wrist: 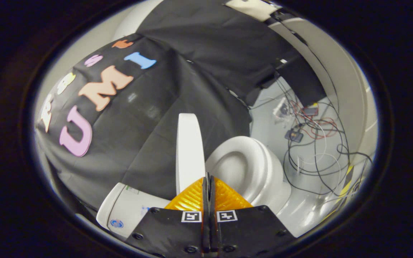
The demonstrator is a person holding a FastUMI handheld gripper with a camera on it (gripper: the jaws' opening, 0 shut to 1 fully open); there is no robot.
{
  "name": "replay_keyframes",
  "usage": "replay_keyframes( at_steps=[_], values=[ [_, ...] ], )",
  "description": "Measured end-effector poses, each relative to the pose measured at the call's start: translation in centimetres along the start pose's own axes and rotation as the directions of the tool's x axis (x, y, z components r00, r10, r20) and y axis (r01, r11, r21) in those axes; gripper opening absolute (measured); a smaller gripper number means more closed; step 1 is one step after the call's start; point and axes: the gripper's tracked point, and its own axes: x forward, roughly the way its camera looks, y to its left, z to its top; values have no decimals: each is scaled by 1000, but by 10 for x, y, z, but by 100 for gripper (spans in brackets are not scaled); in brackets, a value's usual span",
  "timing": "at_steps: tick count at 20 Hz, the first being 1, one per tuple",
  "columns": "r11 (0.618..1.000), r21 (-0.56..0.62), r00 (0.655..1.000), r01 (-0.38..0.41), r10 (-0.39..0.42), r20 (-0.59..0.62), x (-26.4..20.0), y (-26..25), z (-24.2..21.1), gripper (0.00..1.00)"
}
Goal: Open the toilet lid.
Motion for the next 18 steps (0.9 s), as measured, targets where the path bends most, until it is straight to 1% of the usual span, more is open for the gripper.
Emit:
replay_keyframes(
  at_steps=[3,6,10,12,16,18],
  values=[
    [994,-100,999,-41,41,0,-10,32,2,1],
    [980,-180,996,-85,86,-1,-17,62,1,2],
    [936,-308,986,-167,166,-29,-30,104,-5,2],
    [904,-367,975,-218,217,-45,-37,128,-13,4],
    [820,-487,951,-302,293,-97,-49,173,-37,4],
    [762,-551,937,-341,322,-135,-54,193,-49,5]
  ],
)
